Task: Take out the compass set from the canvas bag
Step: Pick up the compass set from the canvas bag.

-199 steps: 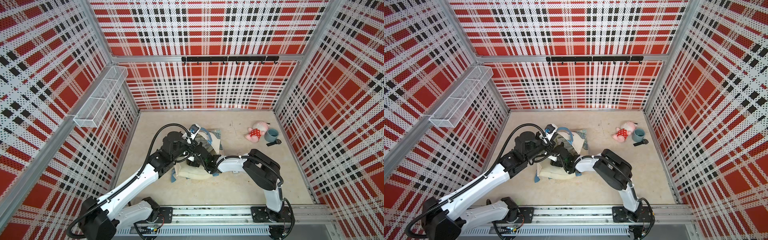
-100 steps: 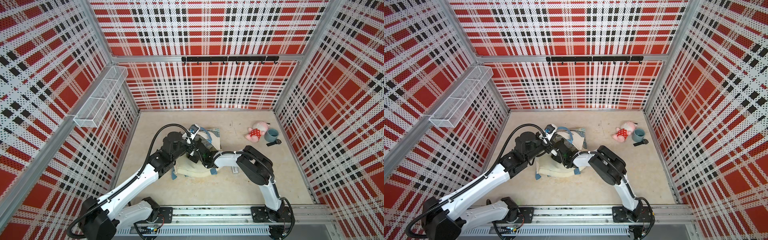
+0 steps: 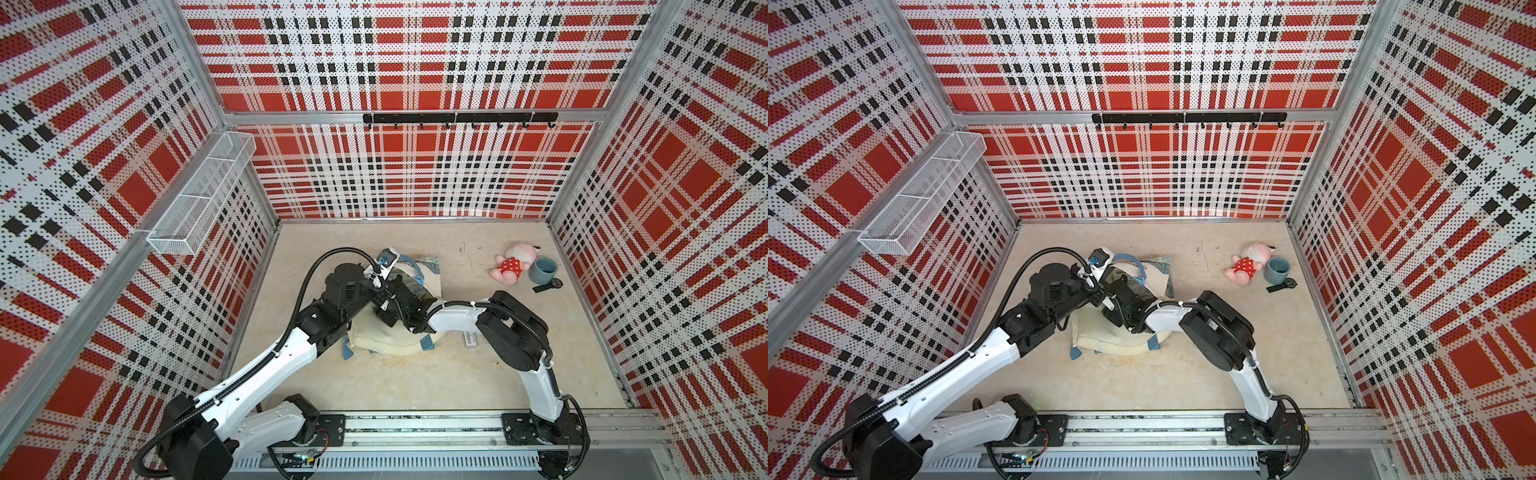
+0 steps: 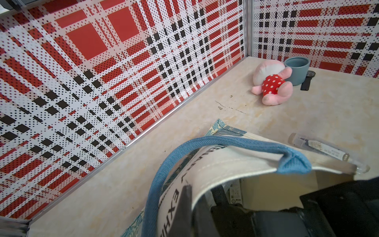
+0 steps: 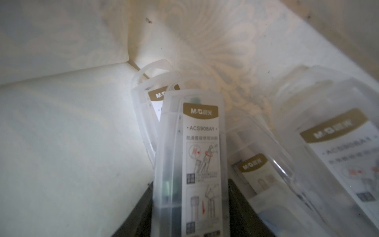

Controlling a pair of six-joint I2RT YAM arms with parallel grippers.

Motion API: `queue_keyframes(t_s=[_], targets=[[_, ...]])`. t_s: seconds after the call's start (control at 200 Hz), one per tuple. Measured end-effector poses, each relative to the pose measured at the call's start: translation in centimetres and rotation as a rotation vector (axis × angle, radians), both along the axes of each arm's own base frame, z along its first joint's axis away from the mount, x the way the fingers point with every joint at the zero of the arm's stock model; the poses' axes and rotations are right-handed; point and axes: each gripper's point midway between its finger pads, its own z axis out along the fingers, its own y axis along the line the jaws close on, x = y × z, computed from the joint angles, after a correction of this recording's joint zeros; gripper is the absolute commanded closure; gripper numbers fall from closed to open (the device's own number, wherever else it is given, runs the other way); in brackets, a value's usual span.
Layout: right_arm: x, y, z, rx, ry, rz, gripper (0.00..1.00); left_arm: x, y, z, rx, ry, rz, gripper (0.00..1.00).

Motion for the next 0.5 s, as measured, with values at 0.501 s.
queue_keyframes(t_s=[0.501], targets=[[-1.5,-1.4,0.1,-0.012,0.122,-0.05,0.61,0.5,0.5,0.3,-0.01,-0.011,0.017,1.0]])
